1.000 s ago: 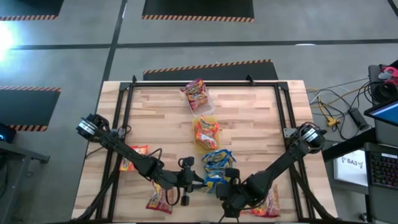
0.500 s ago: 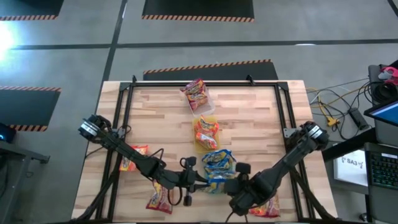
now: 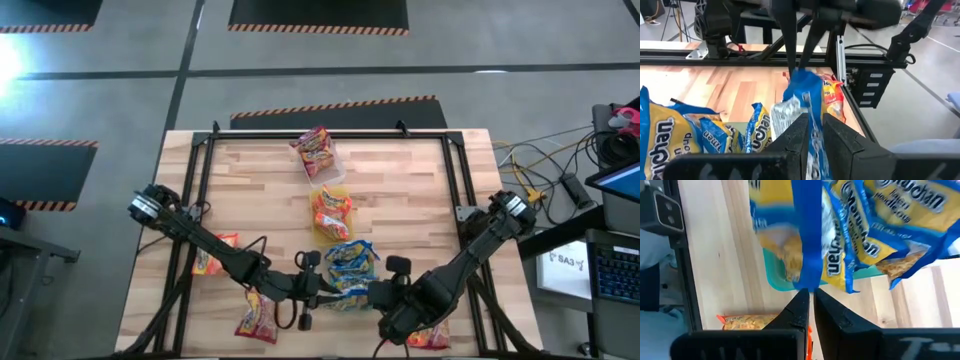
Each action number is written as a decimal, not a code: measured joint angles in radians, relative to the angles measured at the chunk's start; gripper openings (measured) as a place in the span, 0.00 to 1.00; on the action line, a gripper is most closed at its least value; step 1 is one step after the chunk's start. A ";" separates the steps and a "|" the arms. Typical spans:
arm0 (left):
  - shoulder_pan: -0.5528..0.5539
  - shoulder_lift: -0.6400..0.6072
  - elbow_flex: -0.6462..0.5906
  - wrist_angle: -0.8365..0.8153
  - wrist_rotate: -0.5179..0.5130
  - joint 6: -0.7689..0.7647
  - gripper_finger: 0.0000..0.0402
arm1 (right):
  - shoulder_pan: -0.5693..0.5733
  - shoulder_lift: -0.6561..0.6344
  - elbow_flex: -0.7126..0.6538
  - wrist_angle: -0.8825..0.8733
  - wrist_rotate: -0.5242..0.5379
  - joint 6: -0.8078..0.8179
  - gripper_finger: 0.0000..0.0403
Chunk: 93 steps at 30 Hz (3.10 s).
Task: Sort Maruchan noodles
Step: Put the blue noodle pack into the green bin, then adjust the green bin
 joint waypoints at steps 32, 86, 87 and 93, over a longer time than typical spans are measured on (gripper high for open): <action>0.000 0.002 -0.001 -0.008 0.000 0.006 0.09 | 0.048 -0.015 -0.003 0.168 0.139 -0.014 0.04; 0.024 0.026 -0.003 -0.295 -0.219 -0.276 0.09 | 0.019 0.005 -0.056 -0.194 0.360 0.121 0.04; 0.025 0.036 -0.003 -0.295 -0.219 -0.283 0.09 | 0.010 0.004 -0.068 -0.238 0.361 0.163 0.04; 0.032 0.088 -0.003 -0.292 -0.220 -0.327 0.09 | -0.011 0.003 -0.188 -0.233 0.303 0.199 0.04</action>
